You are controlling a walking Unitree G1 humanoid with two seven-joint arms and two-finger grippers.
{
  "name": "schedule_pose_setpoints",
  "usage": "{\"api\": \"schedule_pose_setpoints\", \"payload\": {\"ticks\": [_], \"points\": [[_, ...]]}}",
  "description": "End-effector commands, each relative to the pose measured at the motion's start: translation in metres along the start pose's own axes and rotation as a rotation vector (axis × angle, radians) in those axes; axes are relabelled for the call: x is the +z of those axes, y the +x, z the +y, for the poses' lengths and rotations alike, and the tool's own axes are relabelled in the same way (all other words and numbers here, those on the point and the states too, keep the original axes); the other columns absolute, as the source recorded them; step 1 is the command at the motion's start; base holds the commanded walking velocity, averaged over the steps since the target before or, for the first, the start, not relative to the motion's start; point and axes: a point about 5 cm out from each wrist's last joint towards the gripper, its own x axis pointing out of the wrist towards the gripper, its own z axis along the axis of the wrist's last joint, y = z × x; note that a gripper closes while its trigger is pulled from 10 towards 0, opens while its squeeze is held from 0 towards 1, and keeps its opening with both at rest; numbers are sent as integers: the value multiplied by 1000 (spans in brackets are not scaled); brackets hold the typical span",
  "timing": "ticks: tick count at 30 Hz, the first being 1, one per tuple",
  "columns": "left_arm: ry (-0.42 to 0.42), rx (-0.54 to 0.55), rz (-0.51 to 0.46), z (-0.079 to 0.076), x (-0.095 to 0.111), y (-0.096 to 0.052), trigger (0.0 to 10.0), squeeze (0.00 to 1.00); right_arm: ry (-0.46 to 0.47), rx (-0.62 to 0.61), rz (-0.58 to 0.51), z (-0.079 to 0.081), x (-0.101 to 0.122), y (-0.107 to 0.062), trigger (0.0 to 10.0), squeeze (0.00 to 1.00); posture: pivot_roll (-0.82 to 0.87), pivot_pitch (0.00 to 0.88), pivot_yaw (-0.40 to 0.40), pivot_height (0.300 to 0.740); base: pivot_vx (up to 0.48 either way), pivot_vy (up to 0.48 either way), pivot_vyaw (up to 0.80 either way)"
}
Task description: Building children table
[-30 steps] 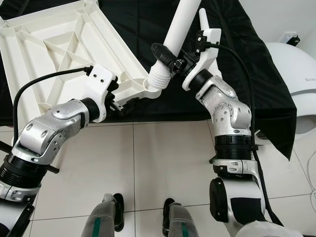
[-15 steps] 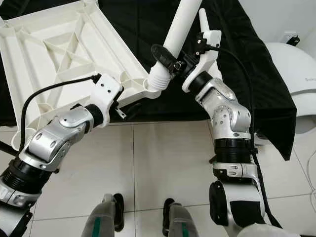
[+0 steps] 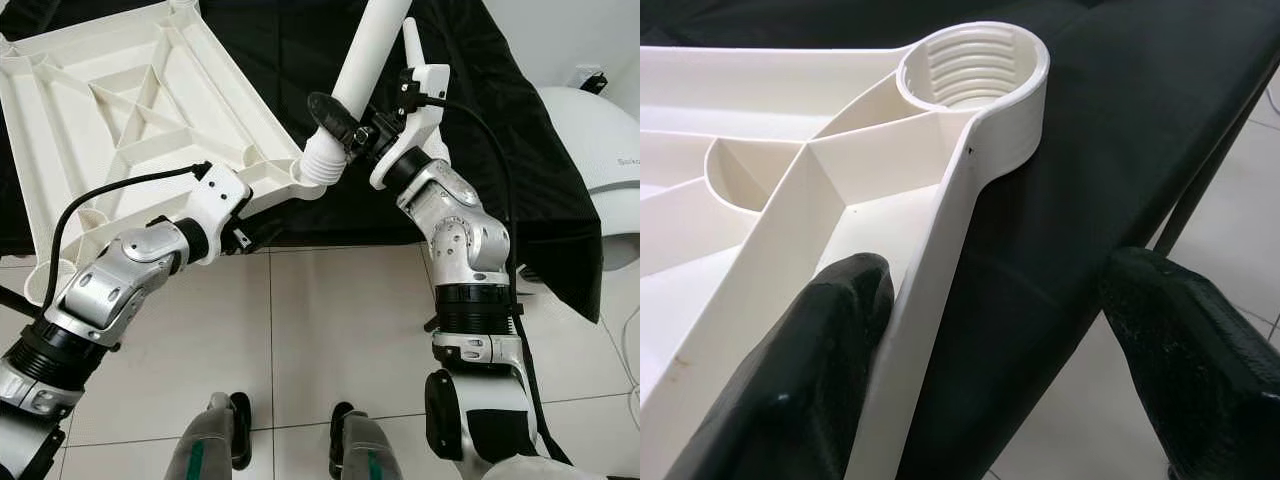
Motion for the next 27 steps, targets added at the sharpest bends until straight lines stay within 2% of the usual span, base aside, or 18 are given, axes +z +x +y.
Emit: {"api": "schedule_pose_setpoints", "payload": {"ticks": [1, 10, 16, 24, 25, 26, 27], "points": [[-3, -75, 67, -7, -16, 3, 10000, 0, -6, 12, -11, 3, 3, -1, 10000, 0, -57, 165, -7, 740, 0, 0, 0], [9, -45, 92, 2, -24, 7, 10000, 0, -9, 11, -15, 3, 3, 0, 10000, 0, -61, 166, -2, 740, 0, 0, 0], [-21, 37, 77, 16, -18, 11, 10000, 0, -9, 9, -20, 4, 4, -2, 10000, 0, -66, 172, 3, 740, 0, 0, 0], [-52, 25, 30, 19, -10, 11, 10000, 0, -3, 0, -16, 4, 1, -4, 10000, 0, -60, 181, 8, 740, 0, 0, 0], [-51, 23, 33, 19, -11, 10, 3608, 0, -3, 0, -16, 4, 1, -4, 10000, 0, -61, 183, 10, 740, 0, 0, 0], [-56, 24, 40, 20, -13, 9, 4039, 0, -2, -2, -15, 3, 1, -4, 10000, 0, -61, 183, 10, 740, 0, 0, 0], [-57, 19, 39, 20, -15, 9, 235, 0, -3, -3, -15, 3, 1, -5, 10000, 0, -61, 183, 10, 740, 0, 0, 0]]}}
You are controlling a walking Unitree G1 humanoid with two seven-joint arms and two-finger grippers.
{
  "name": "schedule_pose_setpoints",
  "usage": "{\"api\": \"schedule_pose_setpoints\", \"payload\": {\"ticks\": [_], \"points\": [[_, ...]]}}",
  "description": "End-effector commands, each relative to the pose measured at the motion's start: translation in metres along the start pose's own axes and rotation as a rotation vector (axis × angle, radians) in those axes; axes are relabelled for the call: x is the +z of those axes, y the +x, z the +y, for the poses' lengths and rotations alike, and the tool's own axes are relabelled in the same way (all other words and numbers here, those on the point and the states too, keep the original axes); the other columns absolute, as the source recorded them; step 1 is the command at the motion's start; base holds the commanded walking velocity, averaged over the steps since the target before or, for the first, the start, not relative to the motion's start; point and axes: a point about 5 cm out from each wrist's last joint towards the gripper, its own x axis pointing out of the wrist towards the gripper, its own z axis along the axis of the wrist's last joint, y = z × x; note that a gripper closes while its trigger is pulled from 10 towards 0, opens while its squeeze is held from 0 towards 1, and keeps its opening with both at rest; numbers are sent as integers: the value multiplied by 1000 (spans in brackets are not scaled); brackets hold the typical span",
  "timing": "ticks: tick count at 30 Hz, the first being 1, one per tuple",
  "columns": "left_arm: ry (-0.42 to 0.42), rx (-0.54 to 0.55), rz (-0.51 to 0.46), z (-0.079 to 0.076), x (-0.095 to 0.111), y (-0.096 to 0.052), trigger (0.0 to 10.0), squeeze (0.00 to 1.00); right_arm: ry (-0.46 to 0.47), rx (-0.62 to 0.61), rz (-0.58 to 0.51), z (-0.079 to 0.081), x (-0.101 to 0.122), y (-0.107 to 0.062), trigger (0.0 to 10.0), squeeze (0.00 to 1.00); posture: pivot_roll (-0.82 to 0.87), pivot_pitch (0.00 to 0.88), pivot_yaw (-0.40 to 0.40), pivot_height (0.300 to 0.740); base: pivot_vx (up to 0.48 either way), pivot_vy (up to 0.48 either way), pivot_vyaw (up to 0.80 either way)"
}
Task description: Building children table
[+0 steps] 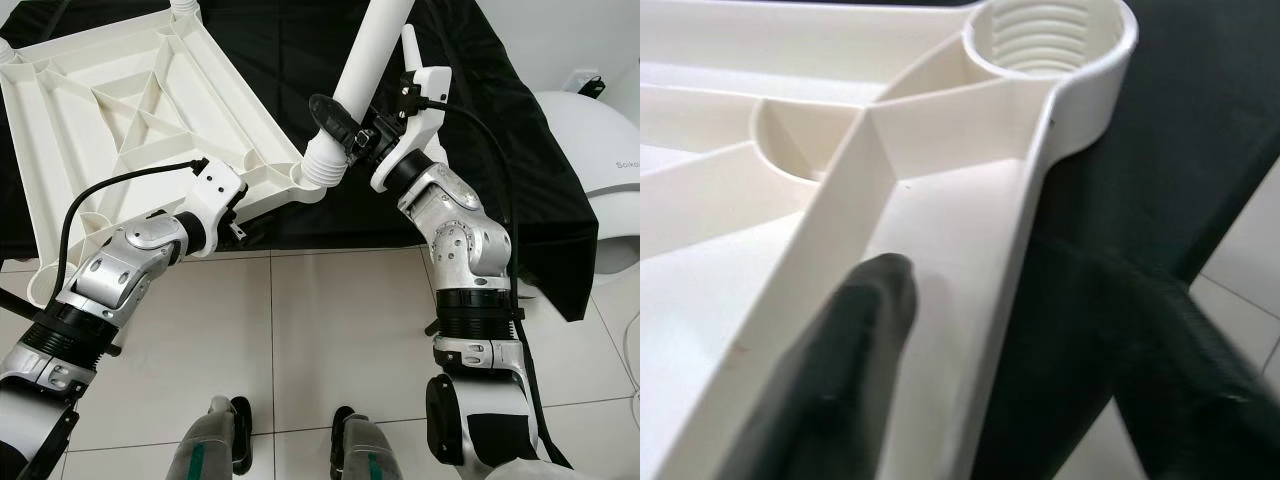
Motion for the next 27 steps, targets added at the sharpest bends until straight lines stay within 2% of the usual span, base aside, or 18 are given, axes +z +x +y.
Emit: {"api": "schedule_pose_setpoints", "payload": {"ticks": [1, 4, 5, 6, 7, 8, 9, 18, 20, 22, 23, 24, 27], "points": [[-10, -43, -1, -2, -5, -1, 0, 0, 2, 11, -16, 3, 2, -2, 10000, 0, -61, 183, 10, 740, 0, 0, 0], [-13, -50, 1, -3, -5, -1, 0, 0, 2, 11, -15, 3, 2, -2, 10000, 0, -61, 183, 10, 740, 0, 0, 0], [-14, -64, -2, -4, -5, -2, 2157, 0, 3, 11, -14, 3, 2, -2, 10000, 0, -60, 189, 11, 740, 0, 0, 0], [-14, -64, -2, -4, -5, -2, 2157, 0, 3, 11, -14, 3, 2, -2, 10000, 0, -60, 189, 11, 740, 0, 0, 0], [-11, -75, 0, -6, -5, -2, 7098, 0, 3, 12, -14, 3, 2, -2, 10000, 0, -60, 189, 11, 740, 0, 0, 0], [-11, -75, 0, -6, -5, -2, 7098, 0, 3, 12, -14, 3, 2, -2, 10000, 0, -60, 189, 11, 740, 0, 0, 0], [-13, -79, 8, -6, -6, -2, 10000, 0, 2, 12, -13, 3, 2, -2, 10000, 0, -60, 191, 14, 740, 0, 0, 0], [3, -102, 21, -10, -8, -2, 10000, 0, -1, 11, -14, 3, 3, -3, 10000, 0, -63, 196, 16, 740, 0, 0, 0], [-20, -95, -5, -8, -3, -2, 10000, 0, -2, 10, -17, 3, 3, -3, 10000, 0, -64, 196, 16, 740, 0, 0, 0], [-77, -66, -95, 0, 14, -7, 10000, 0, 1, 9, -28, 4, 4, -3, 10000, 0, -63, 196, 15, 740, 0, 0, 0], [-77, -66, -95, 0, 14, -7, 10000, 0, 1, 9, -28, 4, 4, -3, 10000, 0, -63, 196, 15, 740, 0, 0, 0], [-107, -54, -138, 6, 24, -12, 10000, 0, 3, 6, -31, 4, 4, -4, 10000, 0, -64, 196, 15, 740, 0, 0, 0], [-136, -54, -179, 12, 35, -19, 10000, 0, 5, 2, -31, 3, 4, -5, 10000, 0, -64, 196, 15, 740, 0, 0, 0]]}}
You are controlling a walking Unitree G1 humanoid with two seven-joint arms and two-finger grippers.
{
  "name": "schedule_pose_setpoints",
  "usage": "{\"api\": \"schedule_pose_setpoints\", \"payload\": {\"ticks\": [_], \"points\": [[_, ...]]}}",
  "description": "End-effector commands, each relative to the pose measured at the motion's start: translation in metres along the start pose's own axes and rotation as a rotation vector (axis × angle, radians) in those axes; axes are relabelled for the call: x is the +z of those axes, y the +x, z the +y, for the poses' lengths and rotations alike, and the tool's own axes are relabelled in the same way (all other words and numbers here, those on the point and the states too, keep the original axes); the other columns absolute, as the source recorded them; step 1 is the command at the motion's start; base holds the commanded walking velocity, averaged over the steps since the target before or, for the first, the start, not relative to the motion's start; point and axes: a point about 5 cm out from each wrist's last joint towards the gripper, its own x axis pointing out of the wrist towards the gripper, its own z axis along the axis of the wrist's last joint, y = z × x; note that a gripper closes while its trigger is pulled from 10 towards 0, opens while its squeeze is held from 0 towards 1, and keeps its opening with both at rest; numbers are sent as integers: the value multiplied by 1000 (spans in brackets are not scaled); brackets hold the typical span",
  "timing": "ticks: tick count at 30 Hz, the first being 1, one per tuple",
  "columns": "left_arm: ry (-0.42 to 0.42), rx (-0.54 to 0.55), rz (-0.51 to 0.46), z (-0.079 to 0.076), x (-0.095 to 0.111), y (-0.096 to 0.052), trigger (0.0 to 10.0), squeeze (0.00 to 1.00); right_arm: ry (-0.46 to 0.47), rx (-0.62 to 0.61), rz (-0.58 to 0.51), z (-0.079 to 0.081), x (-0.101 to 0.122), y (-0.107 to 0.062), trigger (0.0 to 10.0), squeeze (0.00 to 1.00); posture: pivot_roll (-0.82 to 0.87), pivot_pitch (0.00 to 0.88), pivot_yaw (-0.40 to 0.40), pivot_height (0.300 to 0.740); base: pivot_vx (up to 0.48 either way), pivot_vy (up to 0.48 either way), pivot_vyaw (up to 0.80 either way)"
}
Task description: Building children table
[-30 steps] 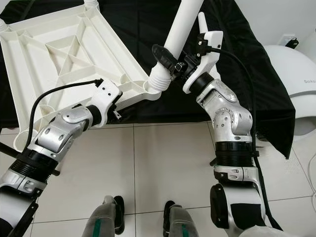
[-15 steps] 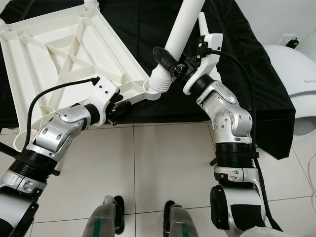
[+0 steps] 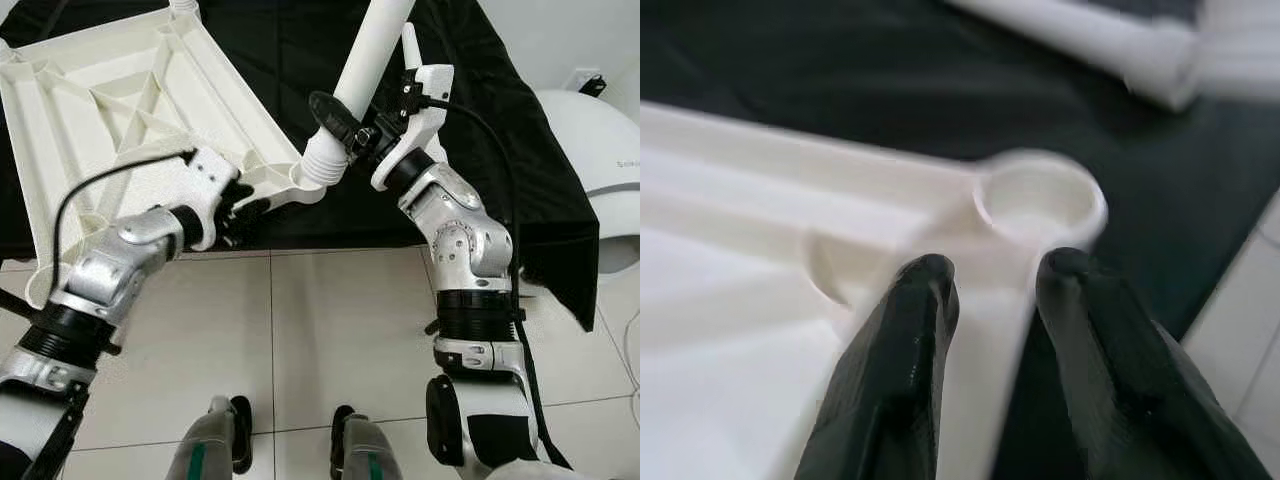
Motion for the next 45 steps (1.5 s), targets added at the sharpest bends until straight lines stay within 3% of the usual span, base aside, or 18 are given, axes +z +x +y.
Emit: {"api": "schedule_pose_setpoints", "payload": {"ticks": [1, 6, 10, 11, 12, 15, 19, 21, 24, 30, 38, 42, 45], "points": [[-23, -35, 2, -1, 1, -3, 10000, 0, 2, 7, -22, 2, 4, -1, 10000, 0, -64, 196, 15, 740, 0, 0, 0], [-29, -58, -76, 0, 19, -13, 10000, 0, 6, 3, -23, 1, 3, -1, 10000, 0, -64, 196, 15, 740, 0, 0, 0], [-37, 72, -123, 9, 22, -16, 10000, 0, 6, -8, -34, 1, 1, -1, 10000, 0, -46, 192, 13, 740, 0, 0, 0], [-27, 175, -170, 17, 25, -19, 10000, 0, 3, -17, -46, 2, 1, -1, 10000, 0, -46, 192, 13, 740, 0, 0, 0], [-25, 213, -196, 19, 28, -21, 10000, 0, 3, -21, -52, 2, 1, -1, 10000, 0, -46, 192, 13, 740, 0, 0, 0], [-25, 213, -196, 19, 28, -21, 10000, 0, 3, -21, -52, 2, 1, -1, 10000, 0, -46, 192, 13, 740, 0, 0, 0], [-26, 341, -208, 25, 31, -31, 10000, 0, 26, -28, -76, 8, -2, -3, 10000, 0, -40, 185, 4, 740, 0, 0, 0], [-26, 341, -208, 25, 31, -31, 10000, 0, 26, -28, -76, 8, -2, -3, 10000, 0, -40, 185, 4, 740, 0, 0, 0], [-21, 427, -195, 25, 24, -41, 10000, 0, 42, -50, -104, 12, -6, -5, 10000, 0, -37, 182, 2, 740, 0, 0, 0], [18, 448, -198, 18, 21, -43, 10000, 0, 22, -80, -118, 10, -7, -7, 10000, 0, -31, 176, -1, 740, 0, 0, 0], [-6, 507, -196, 14, 15, -47, 10000, 0, -40, -115, -103, 11, -15, -11, 10000, 0, -29, 164, -11, 740, 0, 0, 0], [-85, 542, -197, 11, 0, -56, 10000, 0, -79, -168, -108, 9, -22, -18, 10000, 0, -20, 159, -9, 740, 0, 0, 0], [-66, 592, -195, 15, -8, -63, 10000, 0, -89, -199, -122, 8, -26, -22, 10000, 0, -17, 152, -6, 740, 0, 0, 0]]}}
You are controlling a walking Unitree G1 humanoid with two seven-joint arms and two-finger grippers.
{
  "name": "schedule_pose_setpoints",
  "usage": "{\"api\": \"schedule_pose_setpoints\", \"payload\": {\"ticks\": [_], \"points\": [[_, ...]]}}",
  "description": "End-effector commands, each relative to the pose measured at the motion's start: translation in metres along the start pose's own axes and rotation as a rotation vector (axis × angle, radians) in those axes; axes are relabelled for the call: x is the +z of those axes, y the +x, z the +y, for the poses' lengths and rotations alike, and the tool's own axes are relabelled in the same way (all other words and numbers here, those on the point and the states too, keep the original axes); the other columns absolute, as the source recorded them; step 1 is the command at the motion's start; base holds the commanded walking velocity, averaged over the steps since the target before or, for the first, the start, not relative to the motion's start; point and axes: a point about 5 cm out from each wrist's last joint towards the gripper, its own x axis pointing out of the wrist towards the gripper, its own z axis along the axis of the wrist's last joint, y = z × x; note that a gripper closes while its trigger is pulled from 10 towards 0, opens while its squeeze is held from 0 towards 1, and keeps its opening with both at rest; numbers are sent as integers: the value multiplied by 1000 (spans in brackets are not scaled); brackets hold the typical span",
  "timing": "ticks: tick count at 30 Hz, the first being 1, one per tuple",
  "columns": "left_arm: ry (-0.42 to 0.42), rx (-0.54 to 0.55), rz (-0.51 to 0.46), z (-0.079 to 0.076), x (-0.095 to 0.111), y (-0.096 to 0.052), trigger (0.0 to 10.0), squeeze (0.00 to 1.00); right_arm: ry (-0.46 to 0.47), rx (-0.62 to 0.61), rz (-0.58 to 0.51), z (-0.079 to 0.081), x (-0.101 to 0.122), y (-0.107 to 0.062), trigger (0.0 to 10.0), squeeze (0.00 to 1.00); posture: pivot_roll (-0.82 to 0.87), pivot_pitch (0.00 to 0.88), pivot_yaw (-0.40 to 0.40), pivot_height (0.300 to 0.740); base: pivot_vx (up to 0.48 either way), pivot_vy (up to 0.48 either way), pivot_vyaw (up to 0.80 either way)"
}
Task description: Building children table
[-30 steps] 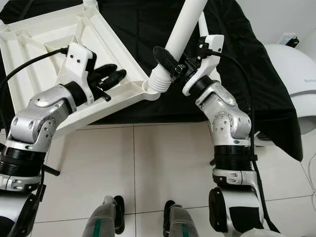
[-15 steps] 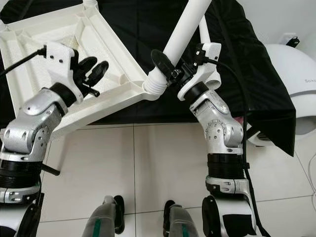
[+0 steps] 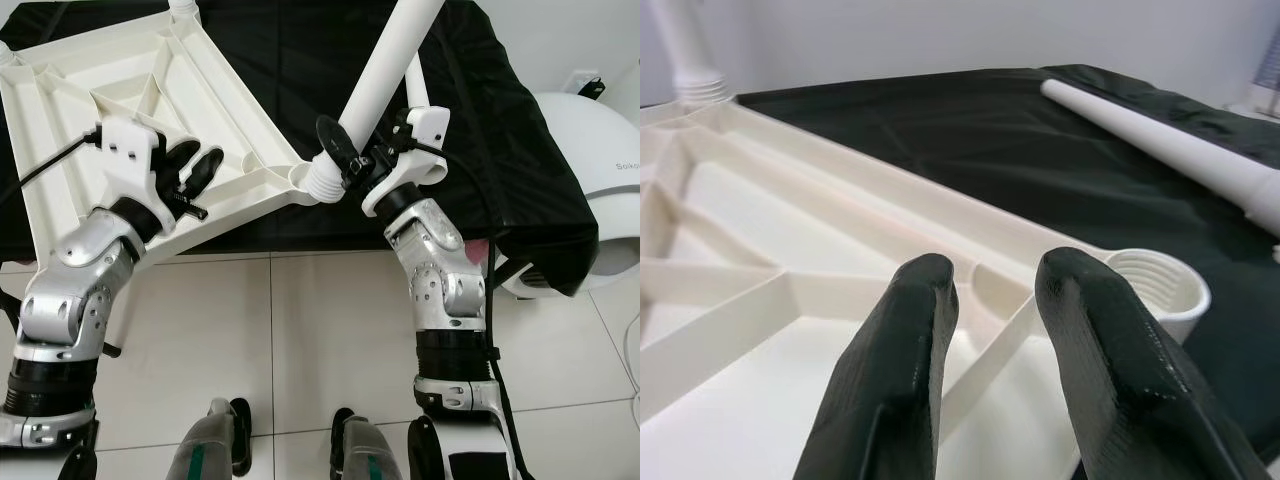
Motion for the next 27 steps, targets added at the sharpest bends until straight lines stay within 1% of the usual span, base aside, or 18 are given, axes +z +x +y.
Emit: {"api": "schedule_pose_setpoints", "payload": {"ticks": [1, 4, 6, 10, 12, 13, 15, 21, 27], "points": [[17, 219, -9, 15, -1, -5, 10000, 0, -19, -7, -27, 1, 2, -2, 10000, 0, -17, 152, -6, 740, 0, 0, 0], [21, 246, -4, 19, -6, -8, 10000, 0, -28, -18, -35, 1, 1, -3, 10000, 0, -11, 142, -7, 740, 0, 0, 0], [34, 302, 3, 28, -12, -14, 10000, 0, -40, -51, -56, 1, -2, -5, 10000, 0, -10, 123, -4, 740, 0, 0, 0], [34, 329, -5, 34, -13, -18, 10000, 0, -48, -74, -65, 1, -4, -6, 10000, 0, -9, 118, -6, 740, 0, 0, 0], [32, 345, -3, 38, -14, -20, 10000, 0, -72, -96, -63, 0, -7, -7, 10000, 0, -8, 120, -13, 740, 0, 0, 0], [32, 345, -3, 38, -14, -20, 10000, 0, -72, -96, -63, 0, -7, -7, 10000, 0, -8, 120, -13, 740, 0, 0, 0], [22, 358, 1, 39, -16, -21, 10000, 0, -109, -106, -50, 0, -12, -9, 10000, 0, -9, 122, -15, 740, 0, 0, 0], [10, 371, -16, 32, -15, -21, 10000, 0, -123, -140, -44, -2, -20, -13, 10000, 0, -4, 126, -20, 740, 0, 0, 0], [-1, 396, -36, 33, -14, -24, 10000, 0, -133, -147, -53, 1, -23, -12, 10000, 0, 2, 131, -21, 740, 0, 0, 0]]}}
